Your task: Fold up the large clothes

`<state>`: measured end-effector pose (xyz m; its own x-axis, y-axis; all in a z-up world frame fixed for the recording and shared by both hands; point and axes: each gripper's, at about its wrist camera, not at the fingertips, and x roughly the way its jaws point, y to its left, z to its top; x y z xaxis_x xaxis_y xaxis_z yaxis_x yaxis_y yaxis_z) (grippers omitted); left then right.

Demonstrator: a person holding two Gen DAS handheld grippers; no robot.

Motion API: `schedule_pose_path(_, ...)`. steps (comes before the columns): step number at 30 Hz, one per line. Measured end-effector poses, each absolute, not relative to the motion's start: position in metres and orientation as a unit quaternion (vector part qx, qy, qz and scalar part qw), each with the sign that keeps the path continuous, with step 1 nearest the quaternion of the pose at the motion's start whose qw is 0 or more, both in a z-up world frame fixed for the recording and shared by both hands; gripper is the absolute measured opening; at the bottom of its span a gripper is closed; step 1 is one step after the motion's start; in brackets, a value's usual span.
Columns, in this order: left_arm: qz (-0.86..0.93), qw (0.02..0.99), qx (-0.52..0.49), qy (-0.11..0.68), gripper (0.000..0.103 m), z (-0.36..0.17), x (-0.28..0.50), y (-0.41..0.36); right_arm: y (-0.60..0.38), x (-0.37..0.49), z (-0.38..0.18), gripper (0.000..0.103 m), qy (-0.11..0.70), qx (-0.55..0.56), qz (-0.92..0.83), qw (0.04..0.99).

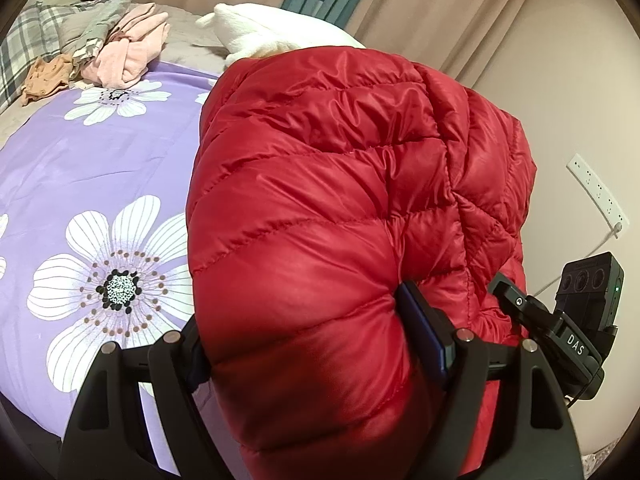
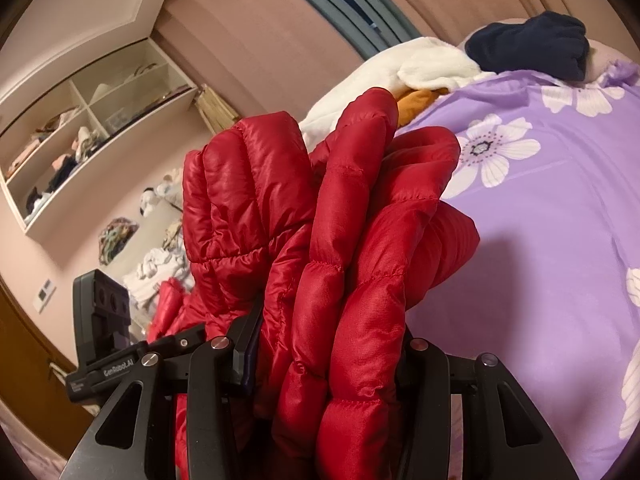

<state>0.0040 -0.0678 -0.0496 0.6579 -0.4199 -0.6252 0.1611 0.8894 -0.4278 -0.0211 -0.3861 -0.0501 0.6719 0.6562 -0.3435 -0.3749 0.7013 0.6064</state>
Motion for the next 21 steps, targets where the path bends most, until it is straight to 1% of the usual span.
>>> schedule_pose_path(21, -0.155, 0.895, -0.178, 0.377, 0.080, -0.047, -0.001, -0.058, -0.365, -0.005, -0.043, 0.047, 0.288, 0.233, 0.303, 0.878)
